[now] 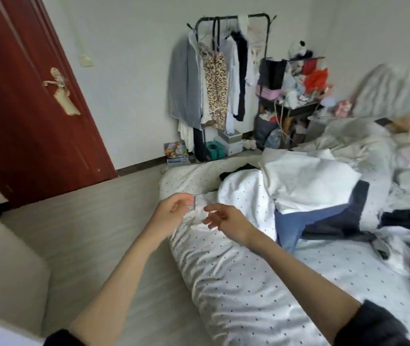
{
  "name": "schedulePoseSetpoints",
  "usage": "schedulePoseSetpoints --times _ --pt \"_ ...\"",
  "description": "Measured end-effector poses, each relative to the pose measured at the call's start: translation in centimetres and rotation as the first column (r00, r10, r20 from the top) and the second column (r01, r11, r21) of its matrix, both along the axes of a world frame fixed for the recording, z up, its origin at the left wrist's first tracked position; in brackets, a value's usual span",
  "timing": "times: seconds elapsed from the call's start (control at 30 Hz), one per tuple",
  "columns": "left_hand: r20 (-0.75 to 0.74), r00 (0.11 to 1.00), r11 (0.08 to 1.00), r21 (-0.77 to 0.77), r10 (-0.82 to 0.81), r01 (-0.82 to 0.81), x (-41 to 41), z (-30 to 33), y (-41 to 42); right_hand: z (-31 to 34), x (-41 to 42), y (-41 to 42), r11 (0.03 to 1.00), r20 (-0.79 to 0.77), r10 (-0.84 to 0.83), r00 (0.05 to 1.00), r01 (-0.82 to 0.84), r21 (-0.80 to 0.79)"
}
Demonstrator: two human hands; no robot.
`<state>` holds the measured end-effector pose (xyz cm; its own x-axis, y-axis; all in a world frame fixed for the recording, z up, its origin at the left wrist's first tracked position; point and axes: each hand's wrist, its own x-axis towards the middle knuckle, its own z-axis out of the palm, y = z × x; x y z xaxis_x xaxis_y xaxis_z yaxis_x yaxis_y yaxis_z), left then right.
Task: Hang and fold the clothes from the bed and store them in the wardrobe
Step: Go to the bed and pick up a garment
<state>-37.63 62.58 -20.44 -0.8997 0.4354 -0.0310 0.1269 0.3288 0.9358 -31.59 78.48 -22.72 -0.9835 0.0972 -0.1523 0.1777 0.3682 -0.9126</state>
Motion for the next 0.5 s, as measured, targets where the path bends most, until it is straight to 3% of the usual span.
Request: schedulePoseSetpoints --times 0.27,0.5 --pt "0.063 0.922 0.918 -0.093 -0.382 0.387 2.8 -6.2 22.3 -3.9 8.9 19.4 0.929 0.058 -0.369 0.927 0.366 0.06" --pt "0.137 0.709 0.656 -0.29 -0.692 0.697 9.2 -16.3 40.4 -12.1 18.5 35.0 0.709 0.196 -0.699 0.687 0.631 0.316"
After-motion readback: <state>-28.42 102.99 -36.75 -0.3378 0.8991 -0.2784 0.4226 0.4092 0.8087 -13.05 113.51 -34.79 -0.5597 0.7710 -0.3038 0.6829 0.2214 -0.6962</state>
